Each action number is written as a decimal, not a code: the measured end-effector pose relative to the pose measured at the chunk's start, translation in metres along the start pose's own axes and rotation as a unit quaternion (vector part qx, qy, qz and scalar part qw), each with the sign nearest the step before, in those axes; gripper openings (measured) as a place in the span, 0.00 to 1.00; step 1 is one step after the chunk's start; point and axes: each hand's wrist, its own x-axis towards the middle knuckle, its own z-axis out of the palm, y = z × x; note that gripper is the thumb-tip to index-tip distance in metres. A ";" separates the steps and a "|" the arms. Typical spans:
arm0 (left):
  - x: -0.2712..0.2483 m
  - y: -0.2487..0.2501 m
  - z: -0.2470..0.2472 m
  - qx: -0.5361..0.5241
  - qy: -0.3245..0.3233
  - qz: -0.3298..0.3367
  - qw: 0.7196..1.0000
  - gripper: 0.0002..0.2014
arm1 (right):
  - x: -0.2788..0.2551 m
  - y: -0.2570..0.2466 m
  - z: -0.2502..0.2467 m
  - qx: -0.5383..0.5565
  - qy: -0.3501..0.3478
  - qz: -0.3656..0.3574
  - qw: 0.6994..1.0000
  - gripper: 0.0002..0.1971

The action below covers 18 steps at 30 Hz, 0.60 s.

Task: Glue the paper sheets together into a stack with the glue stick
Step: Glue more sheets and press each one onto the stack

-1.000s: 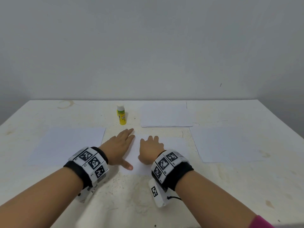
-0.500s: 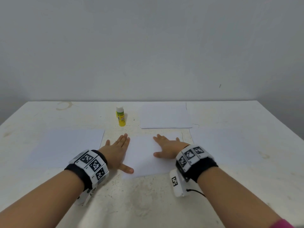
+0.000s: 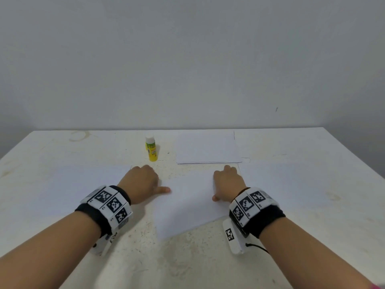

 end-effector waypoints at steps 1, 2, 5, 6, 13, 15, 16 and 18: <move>0.002 0.002 0.000 0.013 0.021 -0.001 1.000 0.39 | -0.001 -0.005 0.000 0.007 -0.006 -0.002 1.000 0.22; 0.003 0.007 0.000 0.010 0.040 0.010 0.999 0.30 | -0.001 -0.011 0.002 0.016 -0.013 -0.003 1.000 0.19; 0.005 0.029 0.001 -0.058 0.030 0.075 0.995 0.24 | 0.002 -0.028 0.006 0.035 -0.024 0.014 0.999 0.19; 0.006 0.034 0.001 -0.065 0.022 0.084 0.994 0.24 | 0.002 -0.033 0.007 0.032 -0.028 0.022 0.999 0.20; 0.004 0.043 -0.004 -0.059 0.016 0.083 0.995 0.14 | 0.005 -0.059 0.015 0.050 -0.029 -0.055 0.997 0.39; 0.006 0.042 -0.003 -0.060 0.032 0.060 0.996 0.18 | 0.005 -0.063 0.014 0.053 -0.030 -0.075 0.995 0.39; 0.009 0.039 -0.001 -0.066 0.037 0.052 0.996 0.26 | 0.006 -0.064 0.013 0.053 -0.032 -0.087 0.994 0.39; 0.014 0.034 0.004 -0.063 0.005 0.042 0.997 0.47 | 0.008 -0.065 0.012 0.051 -0.047 -0.135 0.989 0.43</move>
